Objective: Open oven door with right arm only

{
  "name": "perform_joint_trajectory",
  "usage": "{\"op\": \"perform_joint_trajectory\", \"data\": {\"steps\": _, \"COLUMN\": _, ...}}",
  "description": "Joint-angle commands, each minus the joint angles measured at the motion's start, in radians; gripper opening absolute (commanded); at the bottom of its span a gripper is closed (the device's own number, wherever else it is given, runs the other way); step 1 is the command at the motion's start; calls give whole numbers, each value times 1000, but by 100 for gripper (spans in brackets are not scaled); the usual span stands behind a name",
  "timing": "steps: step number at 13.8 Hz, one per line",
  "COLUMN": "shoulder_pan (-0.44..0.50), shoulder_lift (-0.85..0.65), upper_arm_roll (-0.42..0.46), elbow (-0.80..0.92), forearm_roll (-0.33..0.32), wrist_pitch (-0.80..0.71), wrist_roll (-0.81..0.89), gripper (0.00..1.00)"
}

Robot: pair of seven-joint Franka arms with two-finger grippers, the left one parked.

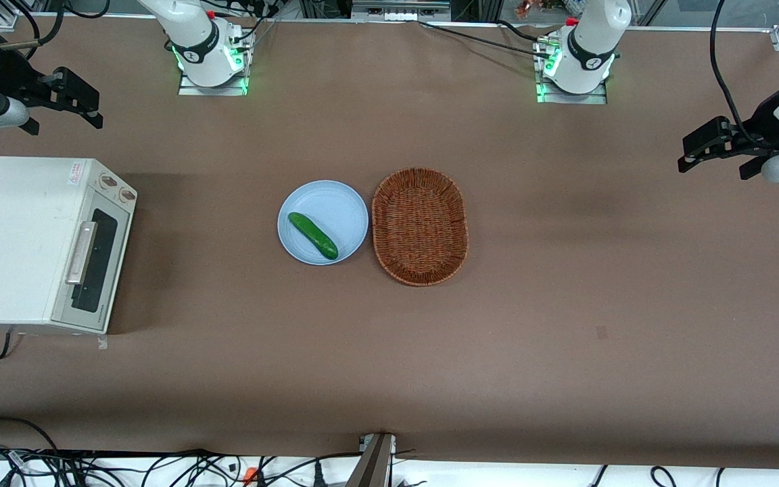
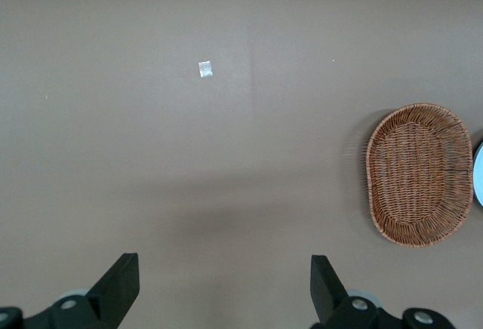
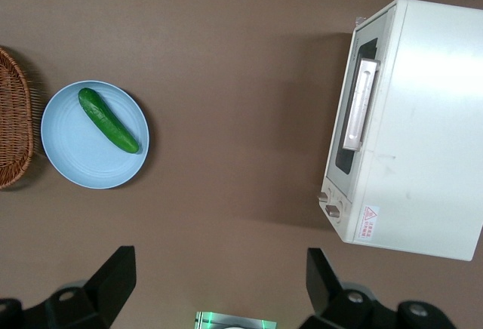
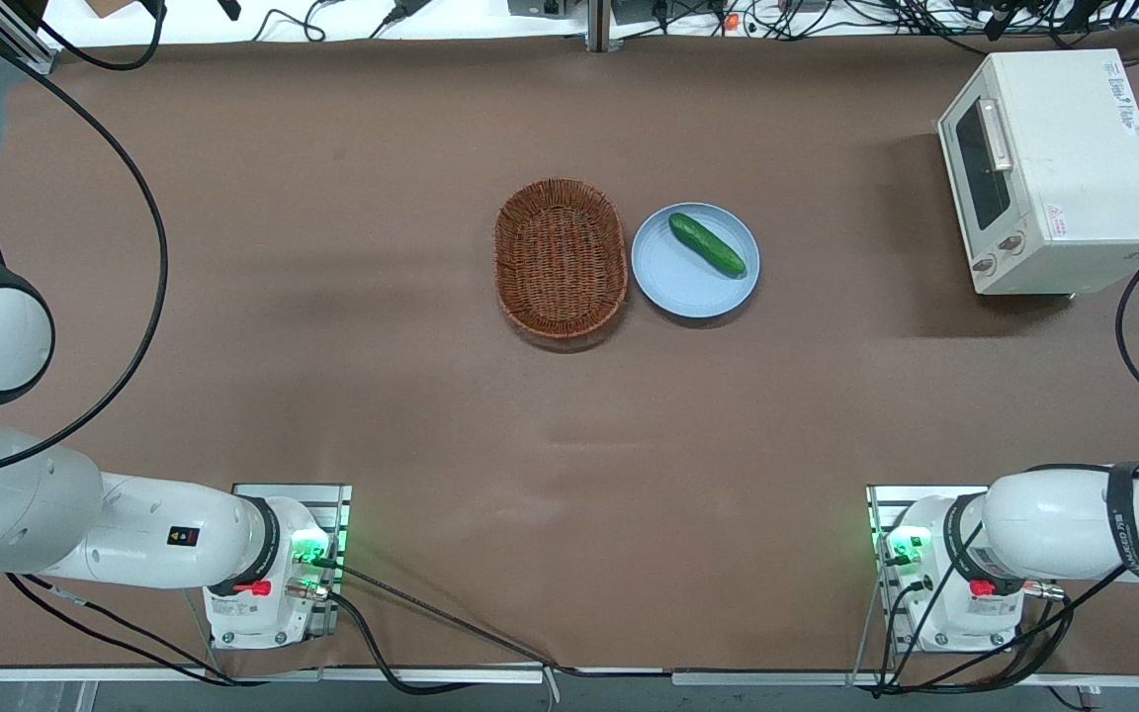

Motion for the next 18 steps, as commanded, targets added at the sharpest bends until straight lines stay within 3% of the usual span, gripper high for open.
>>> {"op": "perform_joint_trajectory", "data": {"steps": 1, "shoulder_pan": 2, "shoulder_lift": -13, "upper_arm_roll": -2, "elbow": 2, "forearm_roll": -4, "wrist_pitch": 1, "wrist_roll": 6, "gripper": 100}}
{"op": "perform_joint_trajectory", "data": {"steps": 18, "shoulder_pan": -1, "shoulder_lift": -13, "upper_arm_roll": -2, "elbow": -23, "forearm_roll": -13, "wrist_pitch": 8, "wrist_roll": -14, "gripper": 100}}
